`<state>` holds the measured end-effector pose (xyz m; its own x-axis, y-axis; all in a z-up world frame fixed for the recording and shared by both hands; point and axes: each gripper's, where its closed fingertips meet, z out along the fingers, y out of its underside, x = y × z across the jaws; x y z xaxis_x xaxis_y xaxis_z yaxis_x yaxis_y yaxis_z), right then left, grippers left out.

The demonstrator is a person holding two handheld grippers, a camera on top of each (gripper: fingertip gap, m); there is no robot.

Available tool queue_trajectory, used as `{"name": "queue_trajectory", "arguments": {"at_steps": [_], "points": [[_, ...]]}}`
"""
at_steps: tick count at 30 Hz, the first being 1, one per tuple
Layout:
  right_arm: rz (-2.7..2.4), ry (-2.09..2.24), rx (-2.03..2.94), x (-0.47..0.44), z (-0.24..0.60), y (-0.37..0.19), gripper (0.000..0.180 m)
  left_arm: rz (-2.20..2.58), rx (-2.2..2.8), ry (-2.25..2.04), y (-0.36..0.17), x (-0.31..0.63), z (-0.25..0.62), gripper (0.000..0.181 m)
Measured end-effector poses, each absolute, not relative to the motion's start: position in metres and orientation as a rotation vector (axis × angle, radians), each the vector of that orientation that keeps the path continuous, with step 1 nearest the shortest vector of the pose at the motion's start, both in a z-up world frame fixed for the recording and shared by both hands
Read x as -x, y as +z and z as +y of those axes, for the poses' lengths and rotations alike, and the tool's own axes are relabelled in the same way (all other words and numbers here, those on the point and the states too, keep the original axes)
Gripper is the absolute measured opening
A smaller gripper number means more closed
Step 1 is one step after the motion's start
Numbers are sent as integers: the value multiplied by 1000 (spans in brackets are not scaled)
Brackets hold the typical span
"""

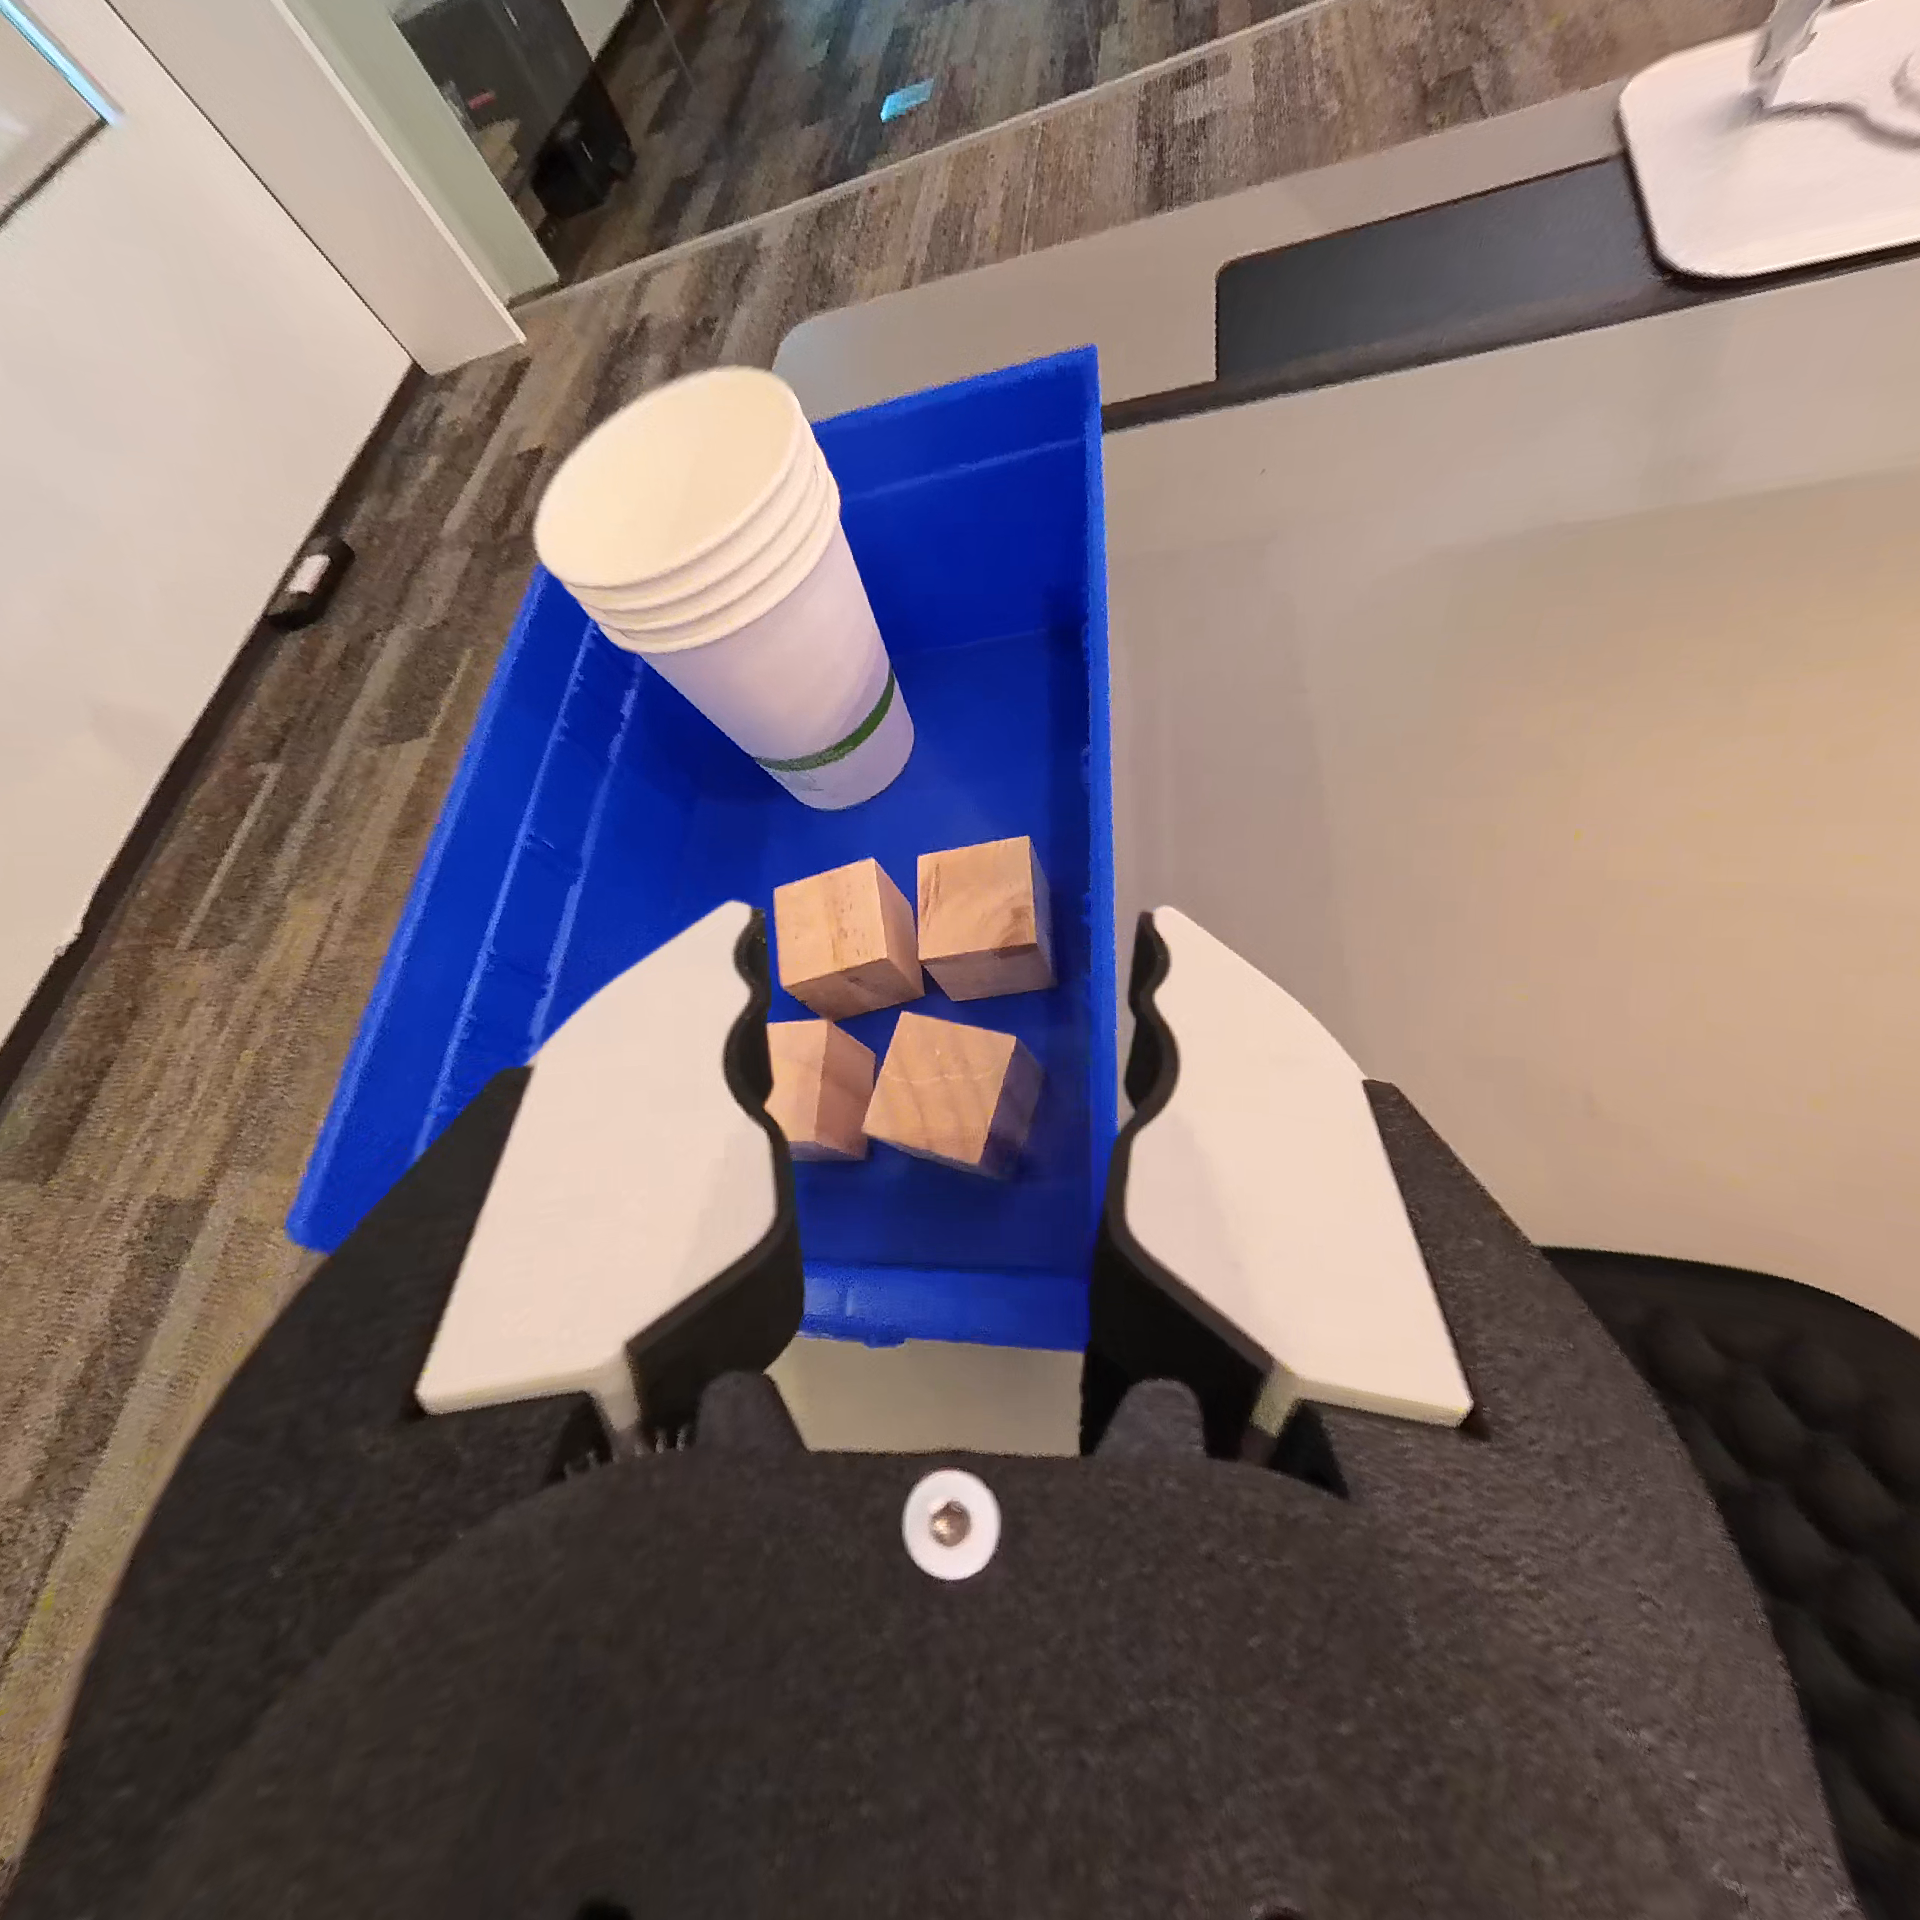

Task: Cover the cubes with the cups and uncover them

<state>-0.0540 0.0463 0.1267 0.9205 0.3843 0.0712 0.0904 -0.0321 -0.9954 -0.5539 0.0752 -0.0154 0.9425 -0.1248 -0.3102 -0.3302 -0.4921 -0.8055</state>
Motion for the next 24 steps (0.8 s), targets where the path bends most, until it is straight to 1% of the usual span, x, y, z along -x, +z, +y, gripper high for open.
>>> {"name": "queue_trajectory", "arguments": {"at_steps": [4,6,9,13,17,24], "points": [[-382,261,1545,70,54,140,79,312,2133,266,-35,558,82,64],[-389,267,1534,74,55,149,78,299,2121,237,-38,556,85,57],[-399,255,1552,77,60,155,76,282,2122,218,-38,555,88,55],[-419,282,1616,81,65,131,77,281,2130,218,-38,553,88,54],[-445,297,1708,81,74,106,77,281,2127,172,-36,544,85,57],[-507,184,1782,81,80,88,77,292,2159,254,-48,549,88,54]]}}
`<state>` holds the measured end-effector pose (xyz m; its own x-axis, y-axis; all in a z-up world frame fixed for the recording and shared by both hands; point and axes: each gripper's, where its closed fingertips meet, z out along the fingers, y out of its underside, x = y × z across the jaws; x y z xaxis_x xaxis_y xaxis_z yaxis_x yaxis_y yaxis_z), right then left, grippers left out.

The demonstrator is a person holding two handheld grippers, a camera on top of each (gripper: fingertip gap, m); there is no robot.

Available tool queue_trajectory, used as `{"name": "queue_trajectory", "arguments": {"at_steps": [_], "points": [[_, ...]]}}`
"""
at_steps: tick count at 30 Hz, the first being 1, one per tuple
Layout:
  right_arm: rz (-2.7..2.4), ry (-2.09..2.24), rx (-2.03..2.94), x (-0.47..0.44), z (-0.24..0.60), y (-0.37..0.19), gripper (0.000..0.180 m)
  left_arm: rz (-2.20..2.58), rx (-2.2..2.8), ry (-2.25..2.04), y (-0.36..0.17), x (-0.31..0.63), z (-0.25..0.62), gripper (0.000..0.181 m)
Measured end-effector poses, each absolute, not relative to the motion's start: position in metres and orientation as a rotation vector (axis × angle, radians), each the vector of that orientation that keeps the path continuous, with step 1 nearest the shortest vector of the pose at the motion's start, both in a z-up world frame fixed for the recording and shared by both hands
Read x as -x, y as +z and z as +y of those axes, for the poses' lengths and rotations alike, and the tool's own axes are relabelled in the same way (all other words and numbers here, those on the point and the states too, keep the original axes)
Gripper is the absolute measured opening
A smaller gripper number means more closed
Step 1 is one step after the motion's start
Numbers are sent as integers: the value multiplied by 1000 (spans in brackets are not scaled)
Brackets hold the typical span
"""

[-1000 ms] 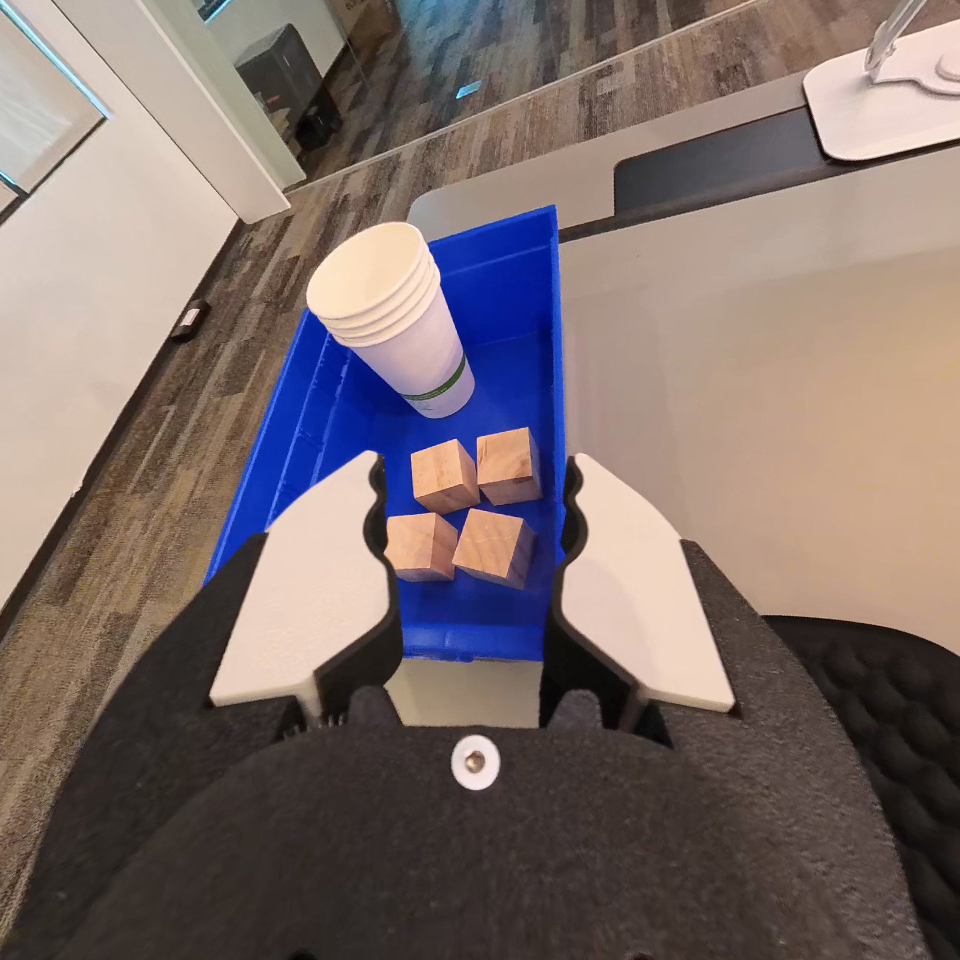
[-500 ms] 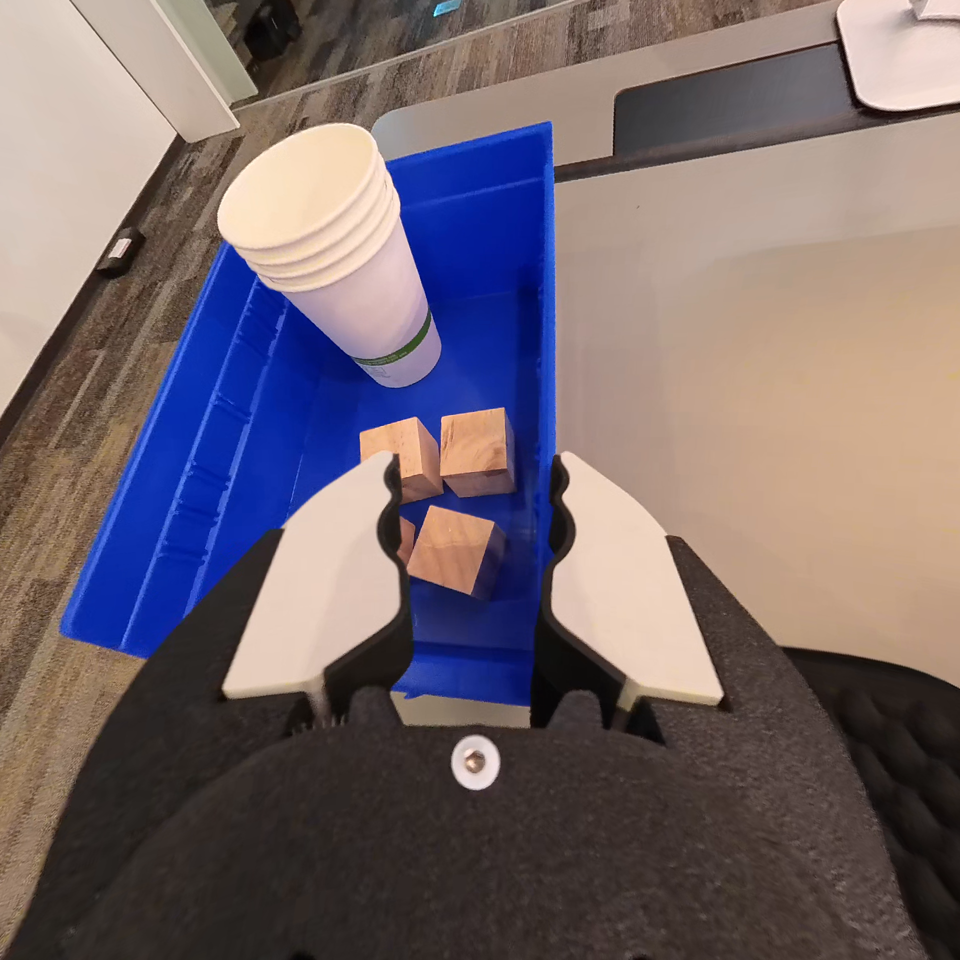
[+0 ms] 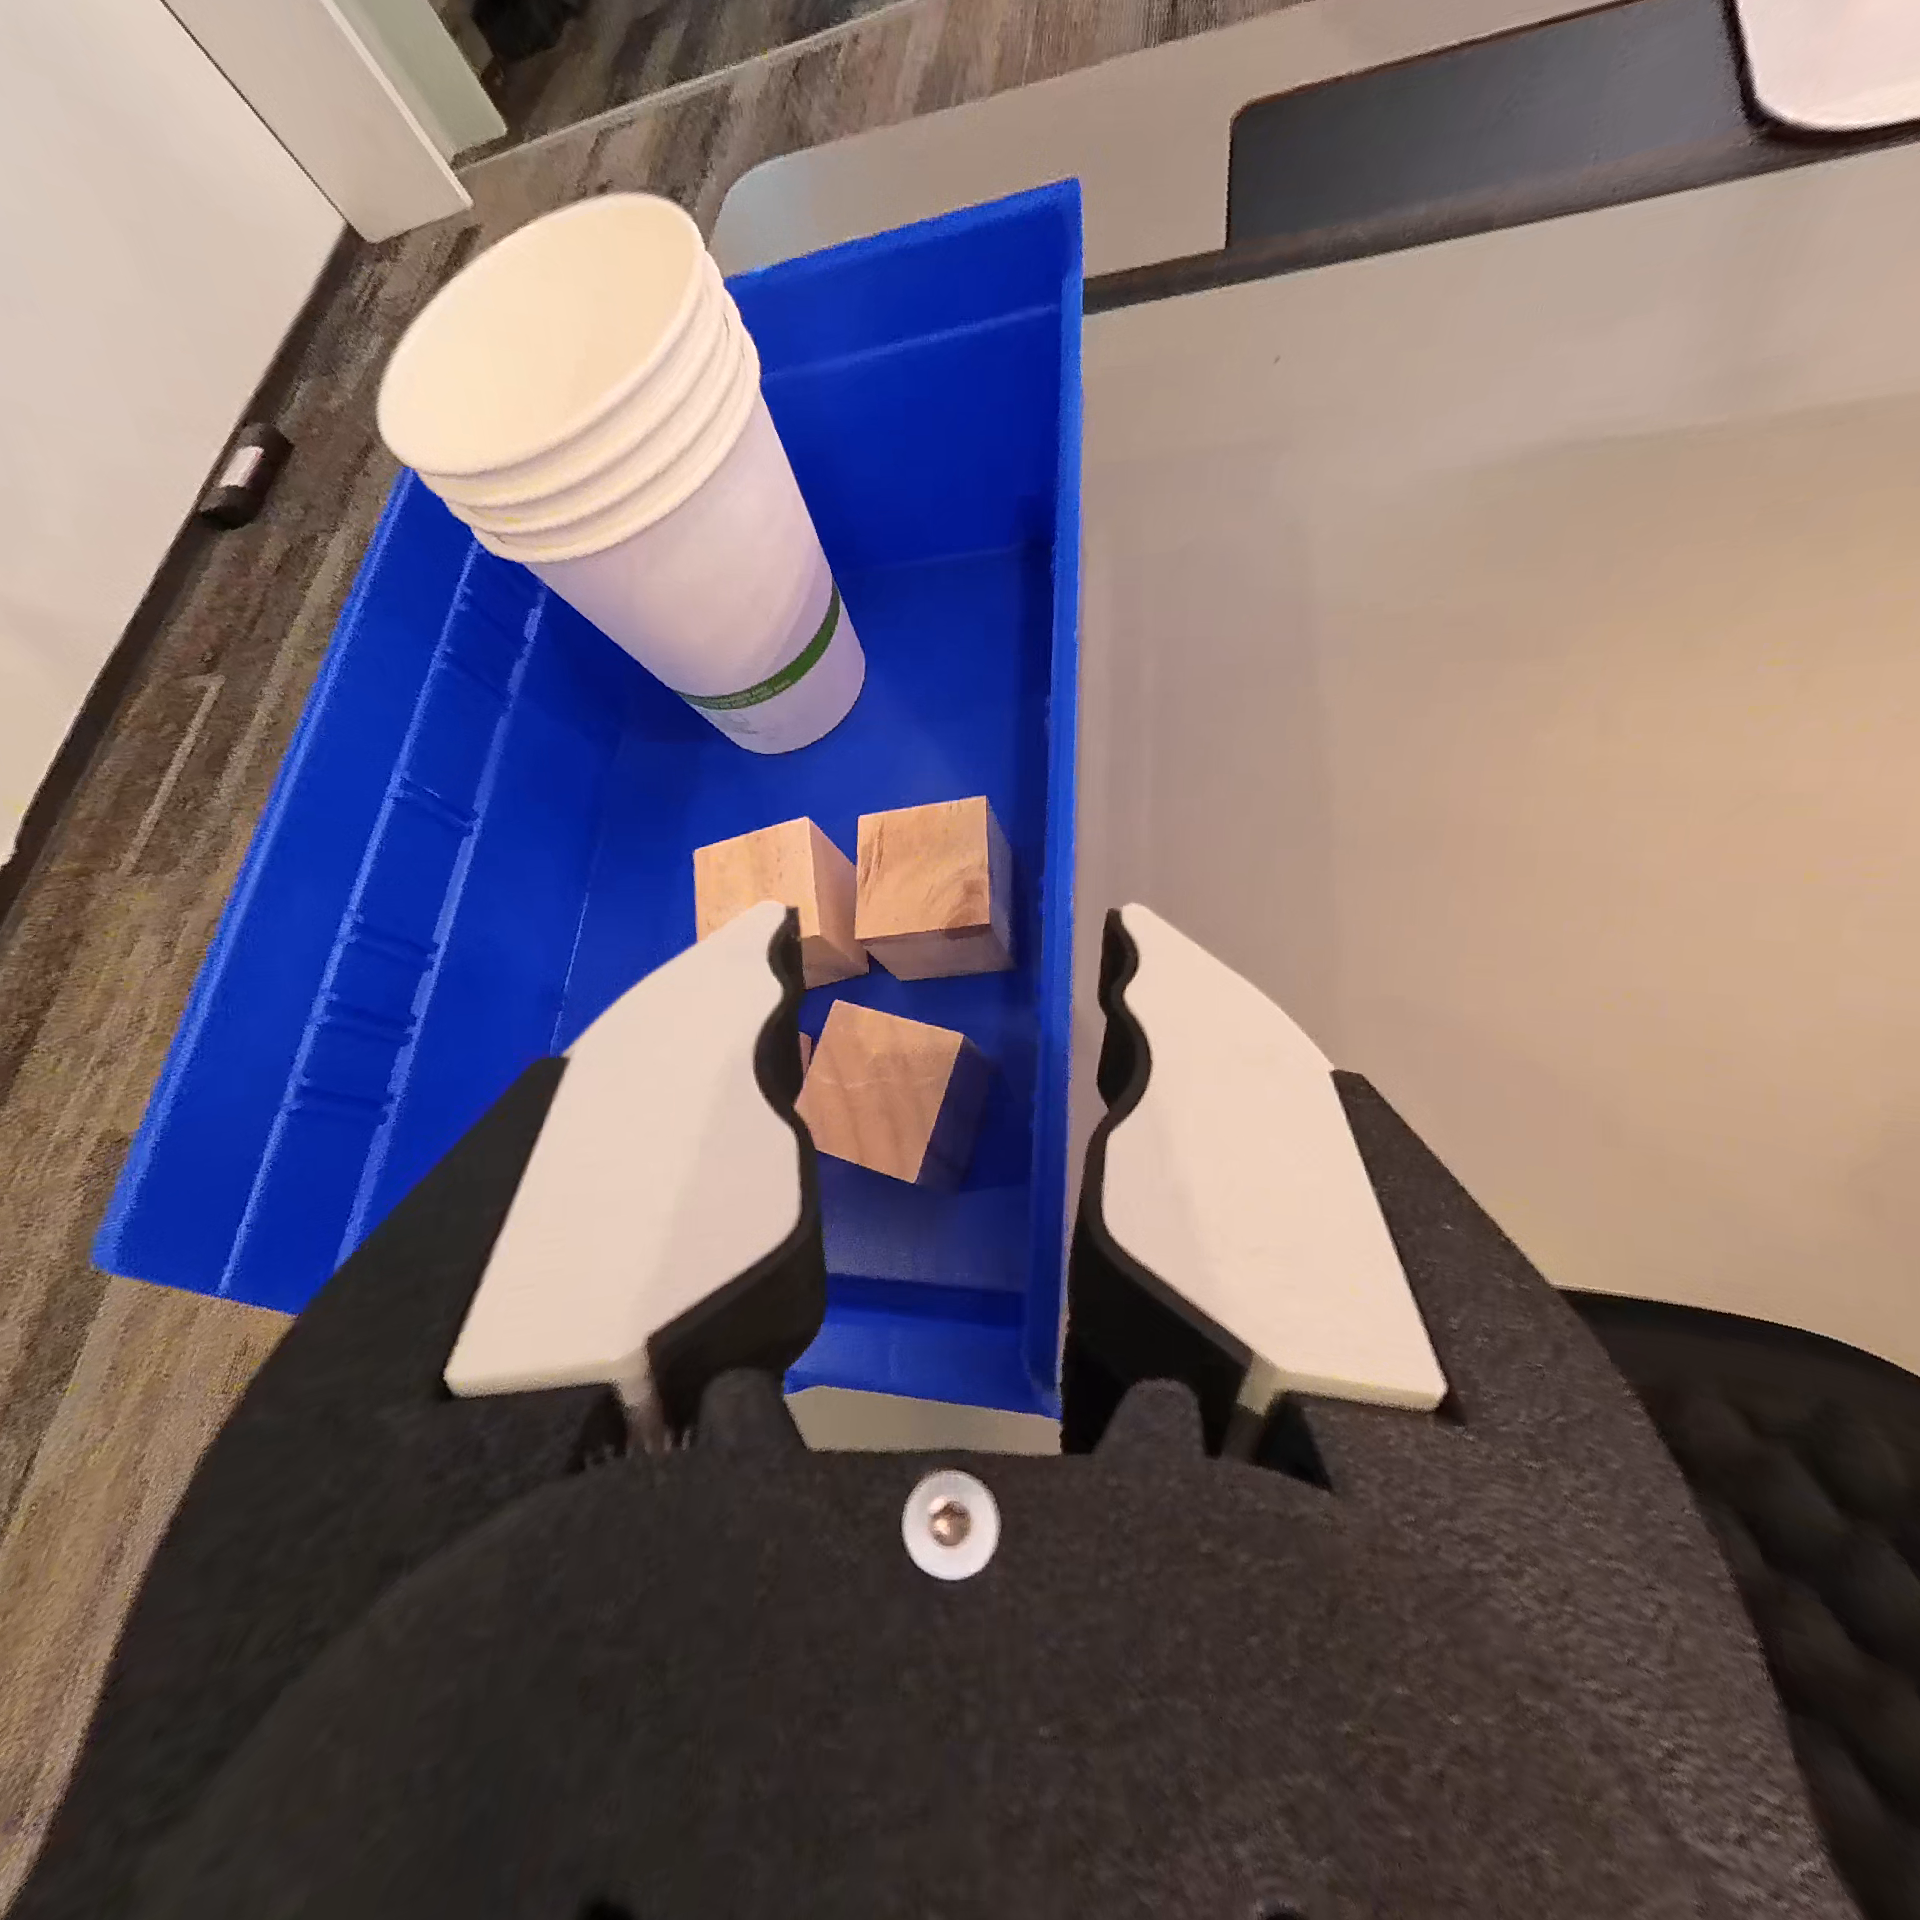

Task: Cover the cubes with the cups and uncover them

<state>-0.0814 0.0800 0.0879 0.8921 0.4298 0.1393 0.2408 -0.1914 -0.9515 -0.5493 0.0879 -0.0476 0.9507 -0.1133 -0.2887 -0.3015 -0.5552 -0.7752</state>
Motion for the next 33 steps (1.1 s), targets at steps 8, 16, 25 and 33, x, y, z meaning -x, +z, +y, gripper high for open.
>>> {"name": "queue_trajectory", "arguments": {"at_steps": [8,16,25,33], "points": [[-506,198,1771,81,77,91,77,297,2152,248,-43,553,85,54],[-512,209,1772,75,74,90,77,357,2049,313,36,598,79,43],[-525,213,1822,74,75,78,76,376,2327,22,-9,628,105,43],[-537,202,1854,74,78,69,77,325,2357,-43,-33,631,107,46]]}}
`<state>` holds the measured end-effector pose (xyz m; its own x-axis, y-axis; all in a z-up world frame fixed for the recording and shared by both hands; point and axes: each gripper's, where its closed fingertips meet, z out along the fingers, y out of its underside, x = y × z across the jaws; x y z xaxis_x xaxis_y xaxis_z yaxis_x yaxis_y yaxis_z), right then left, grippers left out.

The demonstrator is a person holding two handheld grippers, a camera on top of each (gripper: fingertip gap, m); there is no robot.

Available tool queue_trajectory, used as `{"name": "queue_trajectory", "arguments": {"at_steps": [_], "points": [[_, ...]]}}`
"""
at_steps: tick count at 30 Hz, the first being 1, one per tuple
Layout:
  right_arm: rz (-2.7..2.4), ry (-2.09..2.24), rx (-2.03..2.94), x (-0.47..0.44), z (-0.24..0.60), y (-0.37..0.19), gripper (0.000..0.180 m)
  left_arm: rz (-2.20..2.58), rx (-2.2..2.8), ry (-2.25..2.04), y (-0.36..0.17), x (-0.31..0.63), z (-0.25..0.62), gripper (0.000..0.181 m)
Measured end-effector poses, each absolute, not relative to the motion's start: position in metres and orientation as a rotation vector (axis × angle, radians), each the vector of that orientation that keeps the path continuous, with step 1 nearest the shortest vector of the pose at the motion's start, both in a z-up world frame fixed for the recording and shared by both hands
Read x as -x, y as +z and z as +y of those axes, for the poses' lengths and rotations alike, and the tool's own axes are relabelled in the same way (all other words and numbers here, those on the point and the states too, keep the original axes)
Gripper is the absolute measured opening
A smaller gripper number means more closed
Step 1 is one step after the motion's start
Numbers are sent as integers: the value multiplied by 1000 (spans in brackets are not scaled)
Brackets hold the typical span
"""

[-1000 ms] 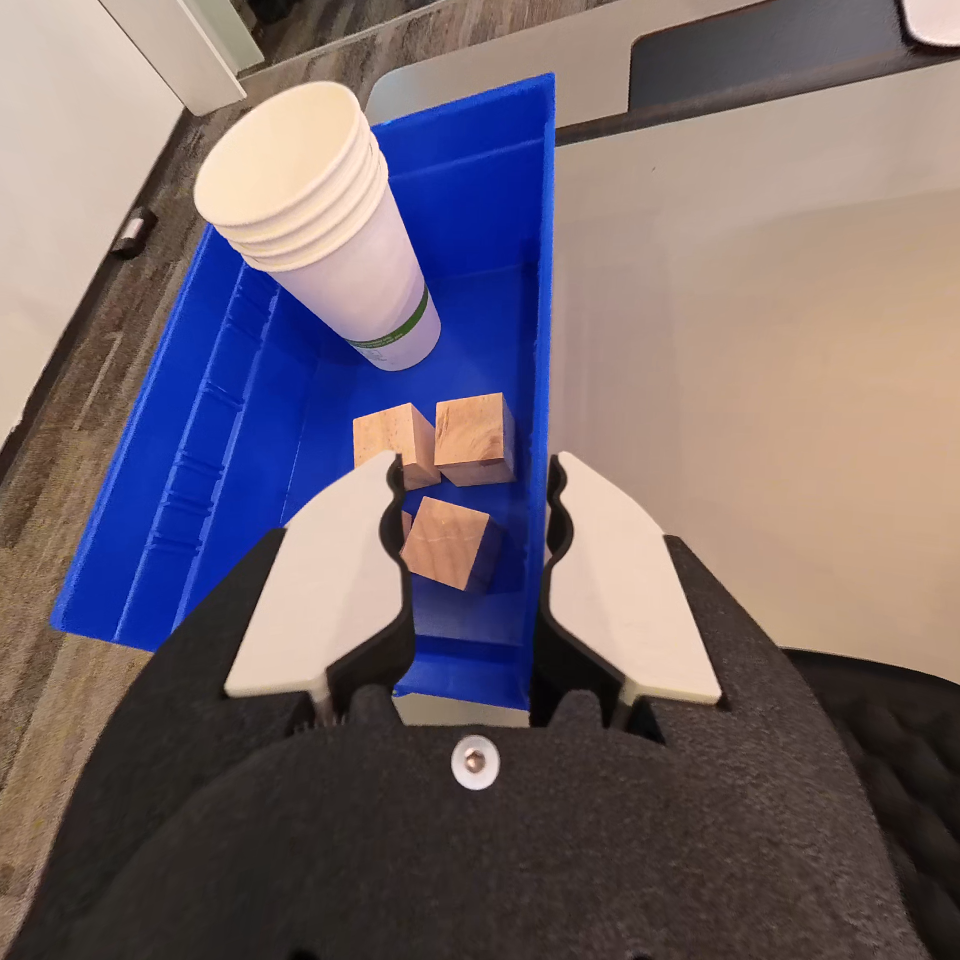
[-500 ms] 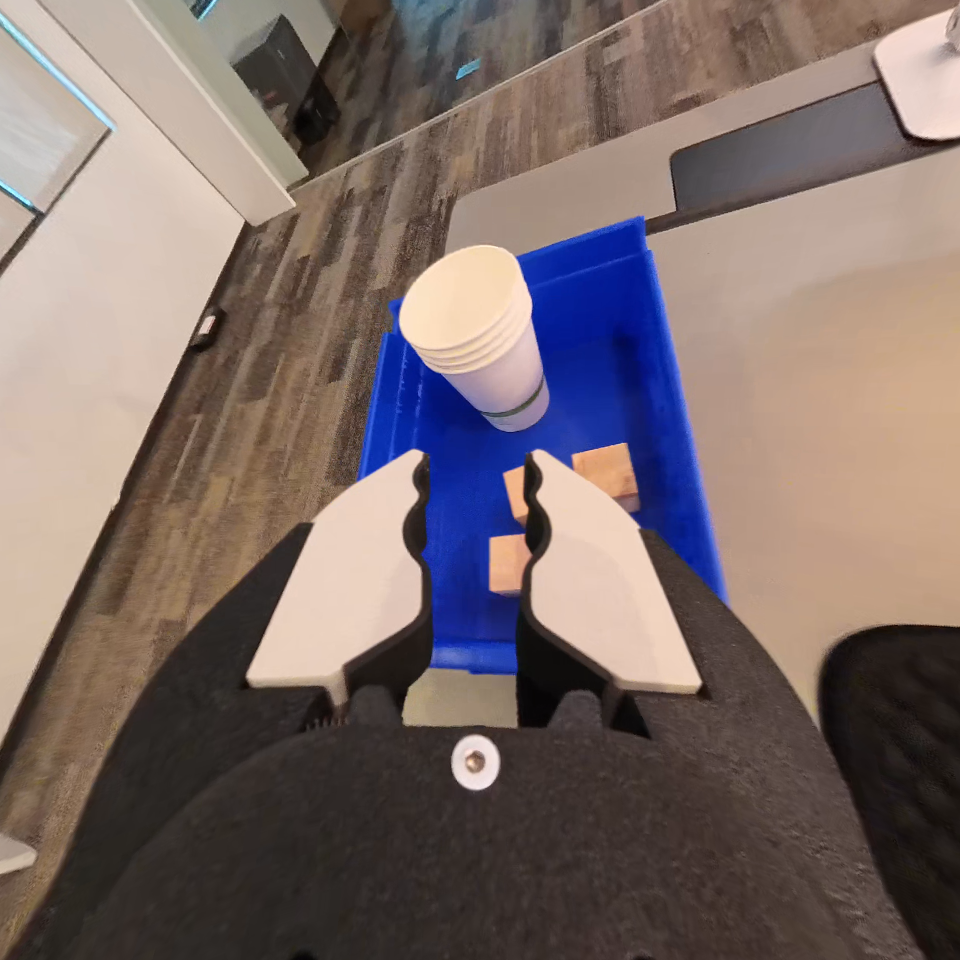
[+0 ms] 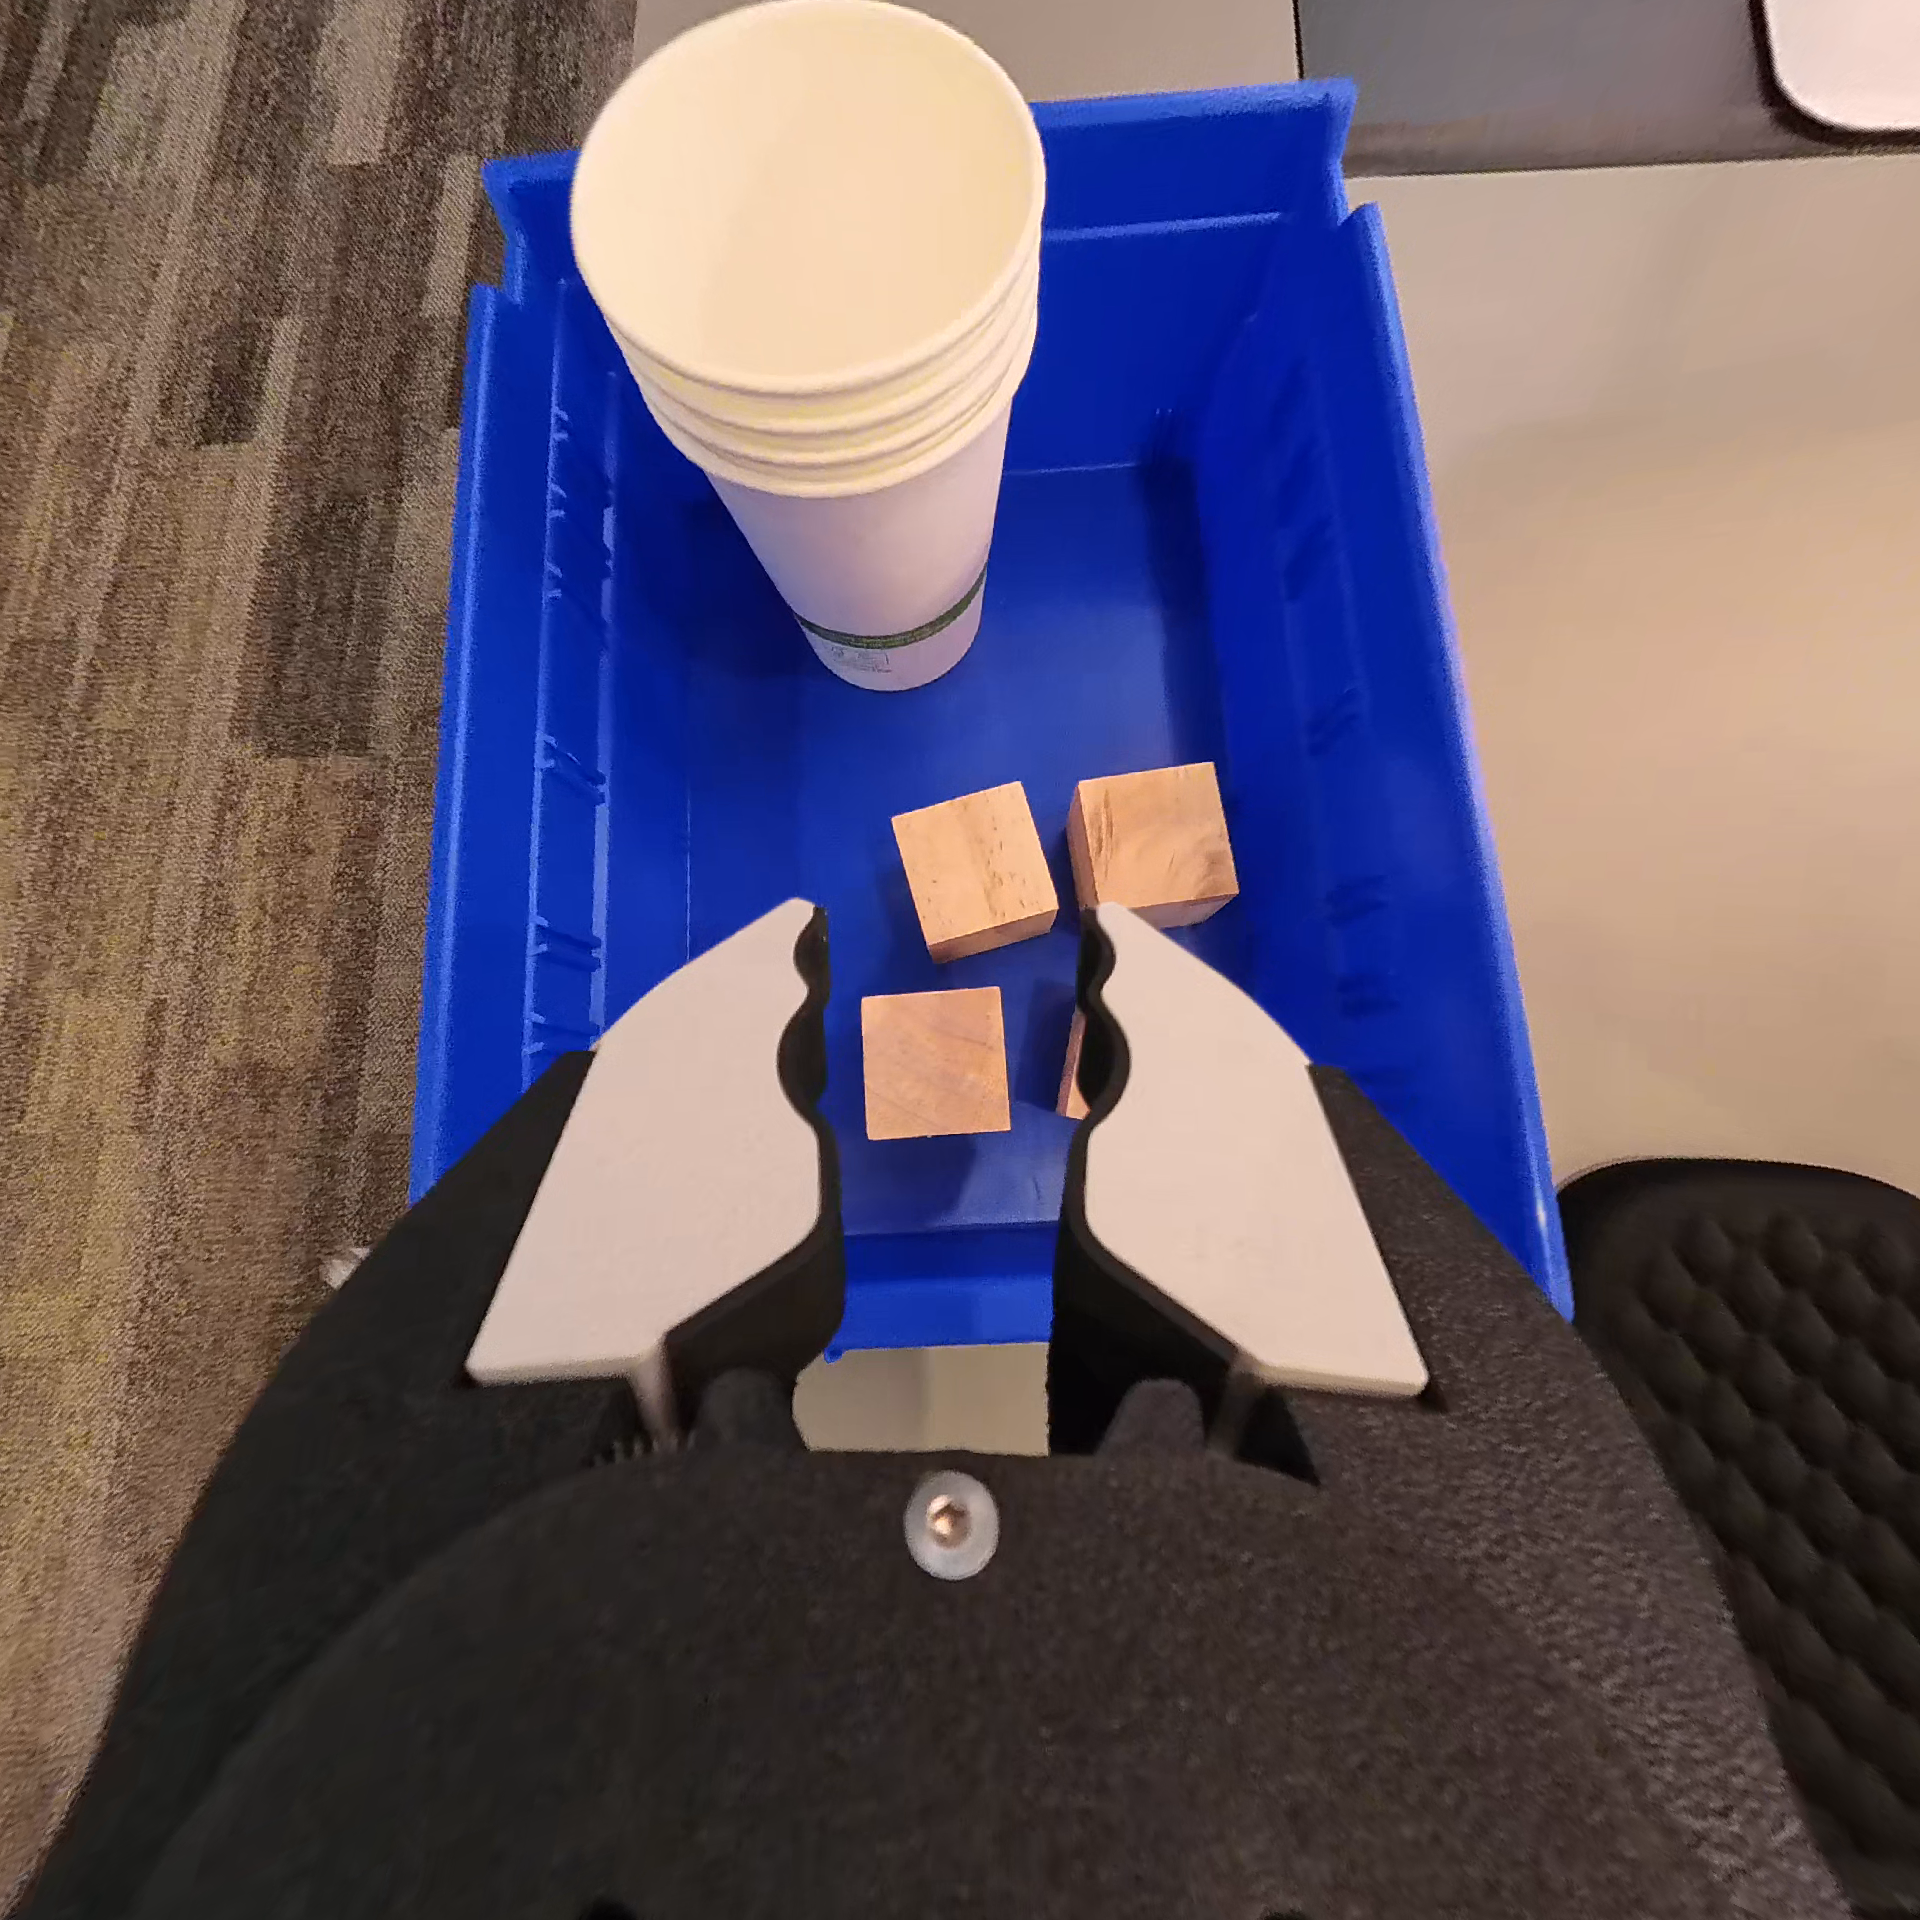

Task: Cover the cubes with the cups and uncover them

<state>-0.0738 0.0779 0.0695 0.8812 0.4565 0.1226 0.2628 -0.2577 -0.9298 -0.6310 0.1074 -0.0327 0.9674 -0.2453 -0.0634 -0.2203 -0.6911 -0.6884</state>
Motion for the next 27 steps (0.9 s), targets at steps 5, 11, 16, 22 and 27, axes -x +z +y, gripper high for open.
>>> {"name": "queue_trajectory", "arguments": {"at_steps": [5,11,16,22,27], "points": [[-547,191,1874,74,80,64,77,332,2348,-22,-31,633,109,46],[-542,186,1894,71,81,59,77,317,2388,-8,-40,635,112,44],[-550,184,1910,72,82,56,77,235,2511,9,-66,634,124,54],[-554,132,1941,66,81,50,77,184,2629,42,-96,628,140,60],[-548,129,1939,63,81,52,77,190,2689,127,-111,630,144,59]]}}
